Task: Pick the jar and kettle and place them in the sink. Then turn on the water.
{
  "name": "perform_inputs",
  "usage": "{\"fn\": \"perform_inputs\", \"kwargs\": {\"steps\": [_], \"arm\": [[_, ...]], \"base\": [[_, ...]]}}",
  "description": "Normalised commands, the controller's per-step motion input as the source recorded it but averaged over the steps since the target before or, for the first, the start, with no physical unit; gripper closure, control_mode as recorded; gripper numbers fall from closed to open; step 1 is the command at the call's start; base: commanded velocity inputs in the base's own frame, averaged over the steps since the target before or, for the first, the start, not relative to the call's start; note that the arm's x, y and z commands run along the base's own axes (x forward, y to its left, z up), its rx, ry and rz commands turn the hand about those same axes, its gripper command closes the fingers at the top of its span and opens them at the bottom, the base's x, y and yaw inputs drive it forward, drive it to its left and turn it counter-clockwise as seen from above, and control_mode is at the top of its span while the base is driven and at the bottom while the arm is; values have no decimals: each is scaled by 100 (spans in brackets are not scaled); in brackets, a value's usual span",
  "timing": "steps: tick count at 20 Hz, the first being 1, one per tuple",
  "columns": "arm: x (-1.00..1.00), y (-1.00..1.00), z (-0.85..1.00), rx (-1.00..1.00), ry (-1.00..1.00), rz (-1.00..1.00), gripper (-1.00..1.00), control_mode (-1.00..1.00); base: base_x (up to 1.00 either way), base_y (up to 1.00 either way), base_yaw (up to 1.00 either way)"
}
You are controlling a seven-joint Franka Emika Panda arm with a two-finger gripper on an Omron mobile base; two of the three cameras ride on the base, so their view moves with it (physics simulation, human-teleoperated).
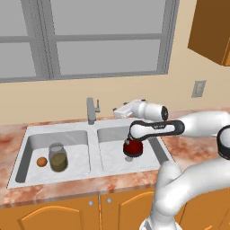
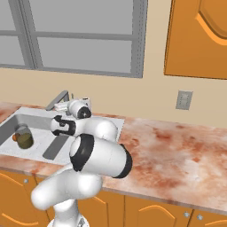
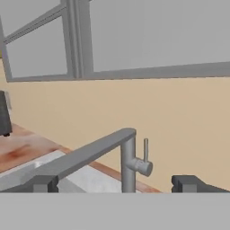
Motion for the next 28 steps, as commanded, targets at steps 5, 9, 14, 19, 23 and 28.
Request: {"fn": "perform_inputs", "kwargs": {"steps": [5, 9, 14, 19, 23, 28], "arm": [[35, 0, -29, 0, -2, 0, -100, -100], [37, 0, -21, 0, 0, 0, -100, -100], [42, 0, -11, 0, -4, 1, -100, -100], [40, 0, -13, 0, -6, 2, -100, -100], [34, 0, -18, 0, 0, 1, -100, -100], [33, 0, -21, 0, -6, 0, -100, -100]], "base": [[0, 0, 0], [0, 0, 0], [0, 0, 0], [0, 0, 0], [0, 0, 0], [0, 0, 0]]}}
